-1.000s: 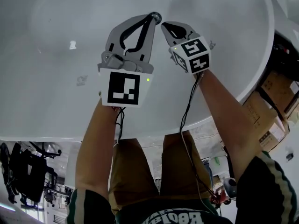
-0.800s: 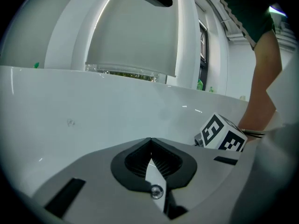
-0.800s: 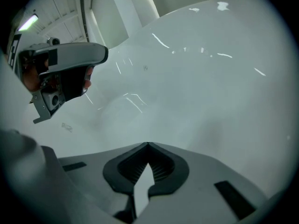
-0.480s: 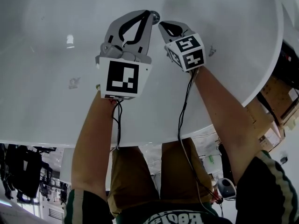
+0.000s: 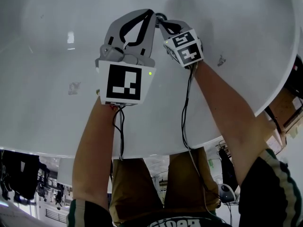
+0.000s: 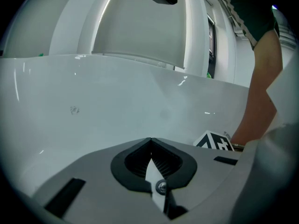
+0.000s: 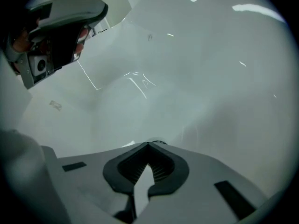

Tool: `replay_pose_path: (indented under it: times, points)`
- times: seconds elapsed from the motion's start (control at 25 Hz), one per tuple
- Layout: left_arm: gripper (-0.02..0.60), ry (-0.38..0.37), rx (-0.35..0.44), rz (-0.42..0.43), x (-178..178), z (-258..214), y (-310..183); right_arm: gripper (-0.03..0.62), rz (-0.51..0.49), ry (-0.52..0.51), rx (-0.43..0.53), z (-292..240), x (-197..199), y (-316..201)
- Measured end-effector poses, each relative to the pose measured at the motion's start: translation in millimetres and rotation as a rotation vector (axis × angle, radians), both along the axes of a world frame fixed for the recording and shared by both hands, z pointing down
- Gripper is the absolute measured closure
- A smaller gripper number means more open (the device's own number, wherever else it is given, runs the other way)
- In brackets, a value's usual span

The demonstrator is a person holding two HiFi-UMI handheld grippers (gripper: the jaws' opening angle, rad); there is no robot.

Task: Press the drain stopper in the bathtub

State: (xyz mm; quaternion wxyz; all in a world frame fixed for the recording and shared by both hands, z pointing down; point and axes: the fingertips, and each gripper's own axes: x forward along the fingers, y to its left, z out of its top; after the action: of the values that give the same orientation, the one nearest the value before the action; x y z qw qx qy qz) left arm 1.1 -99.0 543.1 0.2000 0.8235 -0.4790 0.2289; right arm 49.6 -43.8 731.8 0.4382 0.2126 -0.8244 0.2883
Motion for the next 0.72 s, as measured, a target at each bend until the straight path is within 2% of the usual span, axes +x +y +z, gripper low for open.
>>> replay_pose_path:
  times: [0.24, 0.72]
  points:
    - [0.575, 0.011, -0.023, -0.023, -4.4, 6.2, 3.4, 0.585, -0.032, 0.071, -0.015, 28.6, 6.2, 1.5]
    - [0.575, 0.03, -0.055, -0.059, -20.3, 10.5, 15.6, 0.585, -0.085, 0.142, -0.067, 65.3, 0.3, 9.4]
